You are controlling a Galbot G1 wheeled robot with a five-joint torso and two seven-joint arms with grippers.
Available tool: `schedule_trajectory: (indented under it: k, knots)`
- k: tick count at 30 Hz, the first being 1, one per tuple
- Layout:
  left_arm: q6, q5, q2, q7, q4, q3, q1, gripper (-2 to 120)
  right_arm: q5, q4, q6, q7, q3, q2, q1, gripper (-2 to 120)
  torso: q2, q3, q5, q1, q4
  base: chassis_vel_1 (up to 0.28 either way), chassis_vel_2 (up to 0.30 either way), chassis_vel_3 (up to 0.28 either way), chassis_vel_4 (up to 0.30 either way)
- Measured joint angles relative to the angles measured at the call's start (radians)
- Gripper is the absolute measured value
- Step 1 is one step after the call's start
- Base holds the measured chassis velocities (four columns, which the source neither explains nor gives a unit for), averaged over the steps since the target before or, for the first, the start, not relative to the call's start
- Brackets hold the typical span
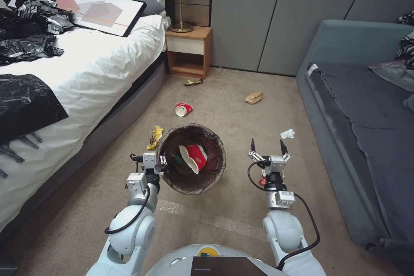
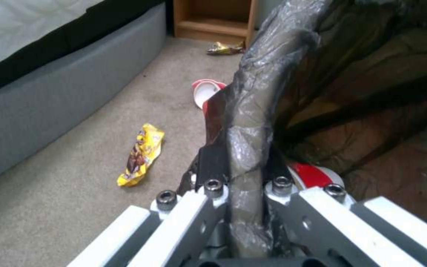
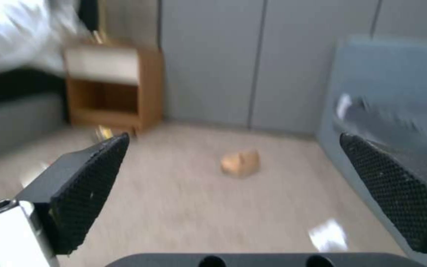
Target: Pick up the trash bin, then pick up the garbage from the floor and place it into the trash bin.
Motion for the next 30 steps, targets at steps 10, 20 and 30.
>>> schedule_trajectory:
  k: [10,20,30]
  knots:
    - [0.000,0.003,-0.002,-0.001,0.007,-0.002,0.000,0,0.066,-0.012,-0.311,0.058,-0.014,-0.020,-0.004,100,0.000,0.000,0.0001,0.000,0.0000,0.000,0.000,0.000,0.000]
    - [0.001,0.004,-0.001,-0.001,0.009,-0.001,-0.001,0,0.156,-0.085,-0.406,0.050,-0.017,-0.036,0.030,100,0.000,0.000,0.0001,0.000,0.0001,0.000,0.000,0.000,0.000]
    - [0.001,0.004,0.001,-0.001,0.009,0.001,-0.002,0,0.196,-0.173,-0.455,0.048,-0.029,-0.036,0.069,100,0.000,0.000,0.0000,0.000,0.0001,0.000,0.000,0.000,0.000]
